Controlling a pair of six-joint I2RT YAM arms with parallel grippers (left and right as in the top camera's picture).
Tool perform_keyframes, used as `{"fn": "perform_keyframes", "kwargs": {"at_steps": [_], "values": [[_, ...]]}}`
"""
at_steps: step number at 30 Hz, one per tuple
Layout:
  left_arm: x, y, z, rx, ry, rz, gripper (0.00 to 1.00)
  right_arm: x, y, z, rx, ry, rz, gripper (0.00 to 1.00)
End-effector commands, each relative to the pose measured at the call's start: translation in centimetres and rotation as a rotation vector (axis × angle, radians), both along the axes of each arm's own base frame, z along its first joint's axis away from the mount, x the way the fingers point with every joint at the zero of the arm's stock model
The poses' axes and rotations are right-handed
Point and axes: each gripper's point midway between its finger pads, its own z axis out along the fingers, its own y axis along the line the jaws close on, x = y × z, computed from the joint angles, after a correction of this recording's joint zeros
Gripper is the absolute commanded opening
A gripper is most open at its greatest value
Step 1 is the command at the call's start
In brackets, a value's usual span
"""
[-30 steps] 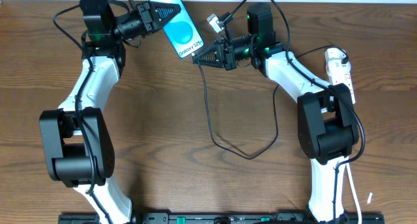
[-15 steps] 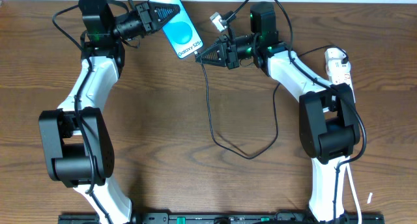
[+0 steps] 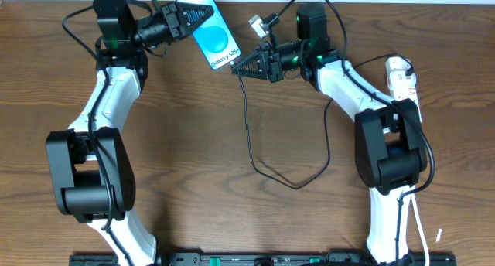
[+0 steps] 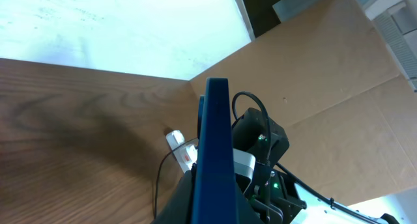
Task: Plug charger to phone and switch on socket
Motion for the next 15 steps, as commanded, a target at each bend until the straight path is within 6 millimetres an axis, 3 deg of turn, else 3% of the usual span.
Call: {"fn": "perform_keyframes", "kwargs": {"at_steps": [1, 15], "values": [[-0.92, -0.08, 2.32, 0.005, -0.063, -0.022, 0.07, -0.84, 0.33, 1.50, 0.014, -0.026, 0.021, 0.01], [-1.01, -0.42, 2.32, 0.004, -0.063, -0.029, 0.07, -0.79, 0.36, 1.47, 0.012, -0.026, 0.017, 0.01]]}}
